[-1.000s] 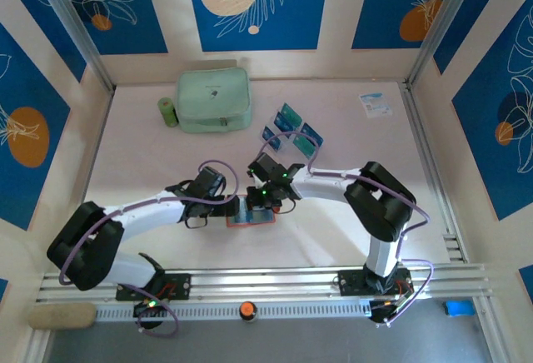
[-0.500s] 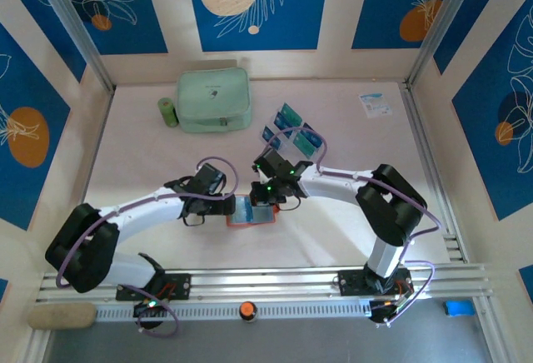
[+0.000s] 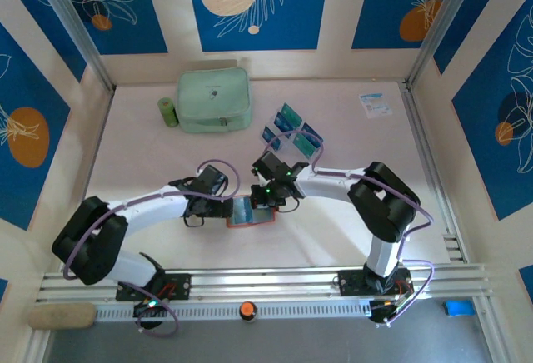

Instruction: Put the credit cards into the card holder

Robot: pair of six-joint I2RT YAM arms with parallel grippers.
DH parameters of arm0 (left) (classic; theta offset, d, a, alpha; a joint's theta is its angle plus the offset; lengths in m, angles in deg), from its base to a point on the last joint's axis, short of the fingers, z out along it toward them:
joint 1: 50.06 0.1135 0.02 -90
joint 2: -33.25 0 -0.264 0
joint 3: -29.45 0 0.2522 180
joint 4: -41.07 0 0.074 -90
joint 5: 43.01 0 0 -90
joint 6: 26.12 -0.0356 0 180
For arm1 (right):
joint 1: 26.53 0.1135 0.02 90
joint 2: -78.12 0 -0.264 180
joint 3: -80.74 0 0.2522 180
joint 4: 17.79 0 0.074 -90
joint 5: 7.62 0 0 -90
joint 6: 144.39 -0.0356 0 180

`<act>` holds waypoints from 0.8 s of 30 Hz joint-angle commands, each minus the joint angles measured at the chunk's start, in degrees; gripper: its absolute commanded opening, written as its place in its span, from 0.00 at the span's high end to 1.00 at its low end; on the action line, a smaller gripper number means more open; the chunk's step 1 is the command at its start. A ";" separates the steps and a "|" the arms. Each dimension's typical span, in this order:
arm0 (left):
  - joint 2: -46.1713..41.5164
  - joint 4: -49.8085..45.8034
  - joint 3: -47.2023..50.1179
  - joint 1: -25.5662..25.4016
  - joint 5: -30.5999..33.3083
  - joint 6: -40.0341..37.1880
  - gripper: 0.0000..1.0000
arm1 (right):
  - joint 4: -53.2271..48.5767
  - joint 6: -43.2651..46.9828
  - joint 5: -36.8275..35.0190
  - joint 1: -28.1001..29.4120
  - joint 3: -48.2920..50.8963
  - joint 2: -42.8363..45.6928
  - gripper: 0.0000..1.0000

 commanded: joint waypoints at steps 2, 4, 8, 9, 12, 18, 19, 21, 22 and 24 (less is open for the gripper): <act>0.99 -0.60 0.86 -0.38 1.21 -0.41 0.06 | -0.80 0.65 1.77 0.90 -1.67 -1.45 1.00; 0.99 -0.35 1.03 -0.38 1.16 -0.40 0.06 | -0.89 0.74 1.76 0.99 -1.93 -1.86 1.00; 1.12 -0.23 1.17 -0.38 1.10 -0.36 0.06 | -0.88 0.74 1.85 1.17 -2.20 -2.68 1.00; 1.16 -0.01 1.21 -0.39 1.03 -0.35 0.06 | -0.89 0.74 1.85 1.22 -2.30 -3.01 1.00; 1.25 0.21 1.39 -0.39 1.03 -0.36 0.06 | -0.88 0.74 2.19 1.43 -2.65 -3.88 1.00; 1.25 0.42 1.56 -0.44 0.94 -0.34 0.06 | -1.04 0.74 2.47 2.27 -3.87 -5.15 1.00; 1.26 0.50 1.52 -0.52 0.92 -0.34 0.06 | -1.06 0.74 2.49 2.39 -4.12 -5.40 1.00; 1.17 0.59 1.54 -0.45 0.85 -0.32 0.06 | -1.15 0.74 2.61 2.52 -4.57 -5.81 1.00; 1.17 0.58 1.55 -0.49 0.79 -0.37 0.06 | -1.15 0.69 2.71 2.66 -4.88 -6.08 1.00; 1.17 0.69 1.53 -0.49 0.64 -0.34 0.06 | -1.15 0.65 3.20 2.75 -5.44 -6.46 1.00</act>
